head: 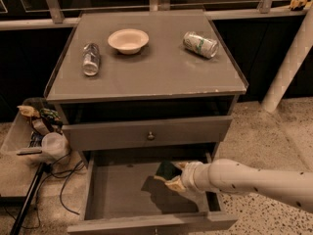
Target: Place sponge into middle drawer
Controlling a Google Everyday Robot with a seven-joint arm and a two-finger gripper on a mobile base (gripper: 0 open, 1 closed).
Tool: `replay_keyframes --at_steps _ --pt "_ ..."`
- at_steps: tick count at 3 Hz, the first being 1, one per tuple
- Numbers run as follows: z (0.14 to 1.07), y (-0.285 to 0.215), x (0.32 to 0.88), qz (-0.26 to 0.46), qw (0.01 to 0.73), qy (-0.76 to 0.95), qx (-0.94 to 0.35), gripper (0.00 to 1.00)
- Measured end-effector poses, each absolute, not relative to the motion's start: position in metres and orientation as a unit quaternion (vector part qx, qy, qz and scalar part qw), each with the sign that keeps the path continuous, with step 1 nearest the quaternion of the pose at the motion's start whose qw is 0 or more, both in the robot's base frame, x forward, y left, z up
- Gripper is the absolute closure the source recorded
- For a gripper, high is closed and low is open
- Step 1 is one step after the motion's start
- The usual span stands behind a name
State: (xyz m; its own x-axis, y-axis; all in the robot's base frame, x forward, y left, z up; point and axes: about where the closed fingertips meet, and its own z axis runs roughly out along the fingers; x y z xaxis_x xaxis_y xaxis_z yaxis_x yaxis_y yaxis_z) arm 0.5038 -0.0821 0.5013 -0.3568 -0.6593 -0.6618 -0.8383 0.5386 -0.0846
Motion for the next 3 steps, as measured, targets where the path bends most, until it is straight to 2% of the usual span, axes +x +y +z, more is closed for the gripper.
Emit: replay_keyframes --at_steps 3 --pt "0.482 -0.072 0.533 0.134 0.347 0.800 -0.471 1.00"
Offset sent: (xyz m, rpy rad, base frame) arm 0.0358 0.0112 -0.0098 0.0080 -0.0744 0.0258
